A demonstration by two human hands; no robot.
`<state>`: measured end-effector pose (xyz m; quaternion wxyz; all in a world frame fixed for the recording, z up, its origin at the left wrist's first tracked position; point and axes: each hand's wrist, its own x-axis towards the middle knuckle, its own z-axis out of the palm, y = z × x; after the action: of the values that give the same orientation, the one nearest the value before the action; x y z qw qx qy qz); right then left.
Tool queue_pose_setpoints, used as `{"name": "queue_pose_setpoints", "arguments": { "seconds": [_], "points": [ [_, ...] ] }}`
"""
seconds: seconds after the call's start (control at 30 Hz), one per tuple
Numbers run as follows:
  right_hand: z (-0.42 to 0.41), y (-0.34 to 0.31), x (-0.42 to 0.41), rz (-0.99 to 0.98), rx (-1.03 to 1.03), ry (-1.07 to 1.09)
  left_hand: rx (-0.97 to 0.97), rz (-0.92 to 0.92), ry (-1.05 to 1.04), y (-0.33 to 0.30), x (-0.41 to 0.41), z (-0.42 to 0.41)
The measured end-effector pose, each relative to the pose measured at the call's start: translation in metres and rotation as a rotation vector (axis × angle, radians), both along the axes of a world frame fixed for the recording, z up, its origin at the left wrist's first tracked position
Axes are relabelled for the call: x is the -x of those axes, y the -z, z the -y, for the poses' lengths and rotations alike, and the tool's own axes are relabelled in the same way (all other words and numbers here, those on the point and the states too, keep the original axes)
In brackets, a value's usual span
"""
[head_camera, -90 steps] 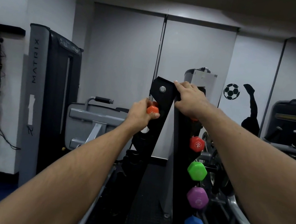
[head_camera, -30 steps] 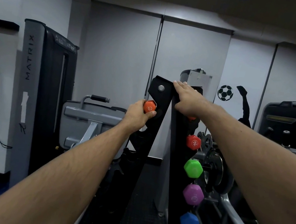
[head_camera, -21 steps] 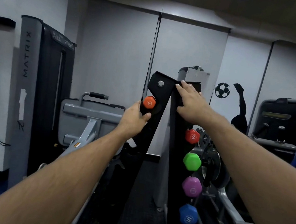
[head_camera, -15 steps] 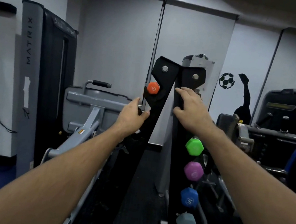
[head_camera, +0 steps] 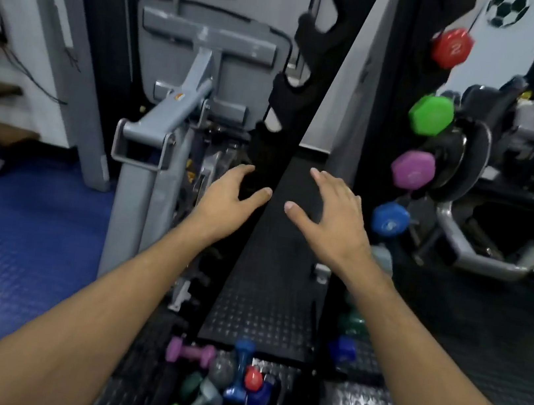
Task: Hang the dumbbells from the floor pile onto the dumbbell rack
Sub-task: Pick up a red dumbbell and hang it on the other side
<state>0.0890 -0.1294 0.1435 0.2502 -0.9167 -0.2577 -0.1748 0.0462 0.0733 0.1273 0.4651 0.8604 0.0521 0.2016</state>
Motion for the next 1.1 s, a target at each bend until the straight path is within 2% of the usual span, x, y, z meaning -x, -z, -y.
{"name": "queue_pose_setpoints", "arguments": {
  "seconds": [0.2, 0.5, 0.63, 0.8, 1.0, 1.1],
  "points": [
    [-0.003, 0.123, 0.012, -0.314, 0.068, 0.003, -0.136, -0.325, 0.062, 0.116, 0.022, -0.008],
    [-0.004, 0.295, 0.029, -0.774, 0.106, 0.076, -0.01, -0.739, 0.104, 0.271, 0.043, -0.011],
    [0.007, 0.356, 0.032, -0.905, 0.153, 0.143, -0.082, -0.884, 0.13, 0.357, 0.033, -0.013],
    [0.02, 0.424, 0.015, -0.977, 0.239, 0.212, -0.155, -0.958, 0.237, 0.427, 0.024, 0.002],
    [0.02, 0.473, 0.001, -0.991, 0.298, 0.202, -0.412, -1.012, 0.345, 0.482, 0.006, 0.02],
    [0.014, 0.493, -0.007, -0.968, 0.3, 0.166, -0.461, -1.048, 0.38, 0.505, -0.002, 0.026]
  ]
}}
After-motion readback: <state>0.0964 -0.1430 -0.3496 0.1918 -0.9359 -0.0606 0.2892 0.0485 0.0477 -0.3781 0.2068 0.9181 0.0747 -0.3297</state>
